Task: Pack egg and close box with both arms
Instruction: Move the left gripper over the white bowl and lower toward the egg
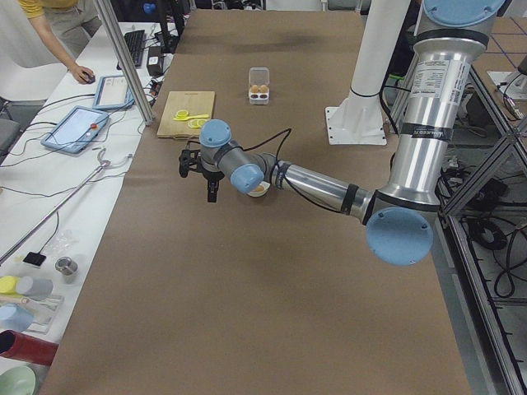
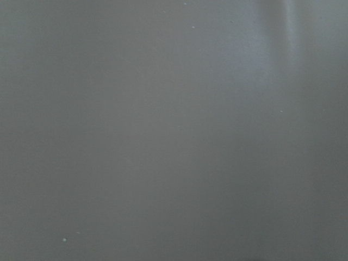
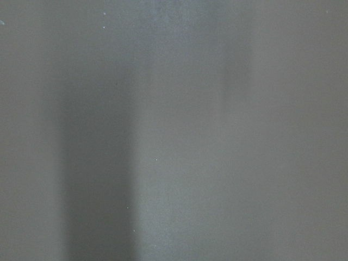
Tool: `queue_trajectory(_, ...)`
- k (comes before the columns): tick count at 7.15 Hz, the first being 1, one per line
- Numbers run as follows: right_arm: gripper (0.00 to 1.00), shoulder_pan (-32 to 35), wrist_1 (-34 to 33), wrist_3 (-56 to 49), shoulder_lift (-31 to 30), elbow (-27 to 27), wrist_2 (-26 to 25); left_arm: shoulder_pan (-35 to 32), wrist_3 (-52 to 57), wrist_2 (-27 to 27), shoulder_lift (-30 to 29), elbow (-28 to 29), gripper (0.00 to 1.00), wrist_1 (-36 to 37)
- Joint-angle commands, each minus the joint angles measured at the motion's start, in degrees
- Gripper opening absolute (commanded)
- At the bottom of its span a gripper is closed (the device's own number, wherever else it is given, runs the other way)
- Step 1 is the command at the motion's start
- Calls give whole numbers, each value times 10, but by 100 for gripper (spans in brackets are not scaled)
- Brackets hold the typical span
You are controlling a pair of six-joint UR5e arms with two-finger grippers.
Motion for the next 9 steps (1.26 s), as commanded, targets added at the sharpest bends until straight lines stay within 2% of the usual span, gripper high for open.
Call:
queue_trajectory(1,100,0,0,0,1,-1,-1,42,-51,27,-12,-16,98,0)
queue_trajectory(5,100,0,0,0,2,-2,-2,115,-112,73,-38,-19,98,0)
queue_trajectory(9,100,0,0,-1,2,-1,-3,147,-116,79,-31,-13,98,4)
